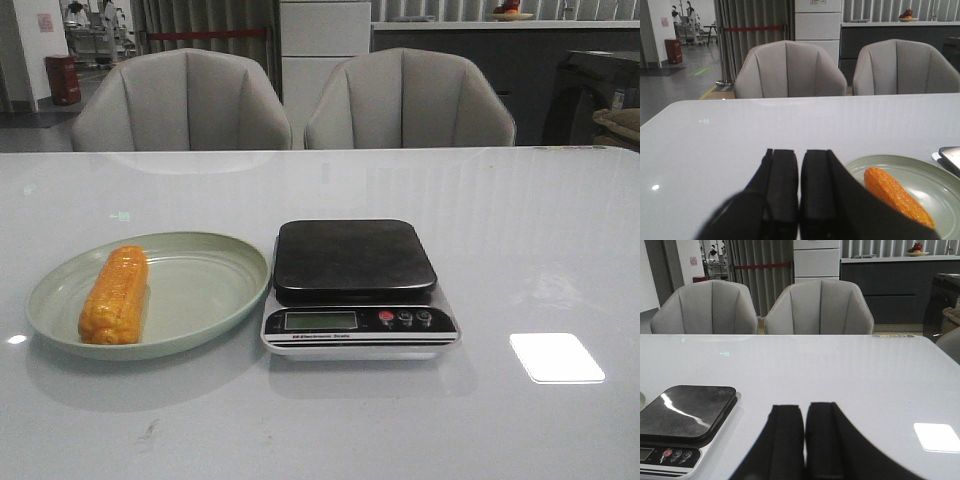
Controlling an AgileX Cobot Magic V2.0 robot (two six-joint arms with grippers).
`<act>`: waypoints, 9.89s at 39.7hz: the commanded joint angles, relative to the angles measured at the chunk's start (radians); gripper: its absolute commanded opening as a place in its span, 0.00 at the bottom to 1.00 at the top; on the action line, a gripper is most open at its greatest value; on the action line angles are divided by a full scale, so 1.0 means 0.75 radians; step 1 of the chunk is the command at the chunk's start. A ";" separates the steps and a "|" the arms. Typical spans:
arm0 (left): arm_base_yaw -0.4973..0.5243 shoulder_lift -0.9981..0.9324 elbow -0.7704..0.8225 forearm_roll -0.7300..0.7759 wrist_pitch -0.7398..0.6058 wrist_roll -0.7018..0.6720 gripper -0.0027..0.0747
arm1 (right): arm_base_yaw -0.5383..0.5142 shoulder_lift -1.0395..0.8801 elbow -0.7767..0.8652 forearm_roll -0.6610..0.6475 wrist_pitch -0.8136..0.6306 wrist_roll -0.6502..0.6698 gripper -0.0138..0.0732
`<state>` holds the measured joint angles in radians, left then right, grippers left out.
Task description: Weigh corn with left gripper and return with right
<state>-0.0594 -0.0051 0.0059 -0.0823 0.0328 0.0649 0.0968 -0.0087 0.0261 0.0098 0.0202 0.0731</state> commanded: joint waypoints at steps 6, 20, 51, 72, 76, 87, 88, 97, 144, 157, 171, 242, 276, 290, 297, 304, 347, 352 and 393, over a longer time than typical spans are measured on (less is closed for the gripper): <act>0.001 -0.028 0.036 -0.256 -0.571 -0.012 0.19 | -0.011 -0.026 0.013 -0.013 -0.106 -0.008 0.37; 0.001 0.193 -0.286 -0.060 -0.033 0.002 0.19 | -0.011 -0.026 0.013 -0.013 -0.106 -0.008 0.37; -0.191 0.923 -0.533 -0.074 0.166 -0.004 0.20 | -0.011 -0.026 0.013 -0.013 -0.106 -0.008 0.37; -0.236 1.280 -0.807 -0.194 0.198 -0.004 0.71 | -0.011 -0.026 0.013 -0.013 -0.106 -0.008 0.37; -0.303 1.399 -0.877 -0.194 0.252 -0.004 0.71 | -0.011 -0.026 0.013 -0.013 -0.106 -0.008 0.37; -0.441 1.770 -1.075 -0.191 0.279 -0.004 0.71 | -0.011 -0.026 0.013 -0.013 -0.106 -0.008 0.37; -0.441 1.794 -1.092 -0.191 0.289 -0.006 0.71 | -0.011 -0.026 0.013 -0.013 -0.106 -0.008 0.37; -0.441 1.996 -1.202 -0.218 0.348 -0.012 0.71 | -0.011 -0.026 0.013 -0.013 -0.106 -0.008 0.37; -0.583 2.360 -1.689 -0.639 0.408 -0.087 0.18 | -0.011 -0.027 0.013 -0.013 -0.105 -0.008 0.37; -0.748 2.449 -1.699 -0.645 0.200 -0.070 0.18 | -0.011 -0.027 0.013 -0.013 -0.105 -0.008 0.37; -0.786 2.536 -1.829 -0.648 0.310 -0.070 0.45 | -0.011 -0.027 0.013 -0.013 -0.105 -0.008 0.37; -0.524 1.143 -0.955 -0.130 0.439 -0.070 0.64 | -0.011 -0.027 0.013 -0.013 -0.105 -0.008 0.37; -0.524 0.136 -0.538 0.060 0.676 -0.070 0.18 | -0.011 -0.026 0.013 -0.013 -0.105 -0.008 0.37; -0.524 0.124 -0.538 0.060 0.642 -0.070 0.18 | -0.011 -0.026 0.013 -0.013 -0.197 -0.007 0.37; -0.524 0.124 -0.538 0.060 0.641 -0.070 0.18 | -0.008 -0.026 -0.001 0.001 -0.346 0.023 0.37; -0.524 0.124 -0.538 0.060 0.639 -0.070 0.18 | -0.008 0.061 -0.157 0.008 -0.187 0.037 0.37; -0.524 0.124 -0.538 0.060 0.639 -0.070 0.18 | 0.093 0.635 -0.573 0.019 0.457 0.038 0.49; -0.524 0.124 -0.538 0.060 0.639 -0.070 0.18 | 0.166 0.735 -0.607 0.019 0.443 0.038 0.74; -0.524 0.124 -0.538 0.054 0.639 -0.070 0.18 | 0.517 2.218 -1.930 0.061 0.995 0.349 0.84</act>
<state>-0.4553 0.0749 -0.3710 -0.0350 0.5955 0.0156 0.4653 1.6282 -1.3217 0.0994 0.7495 0.2601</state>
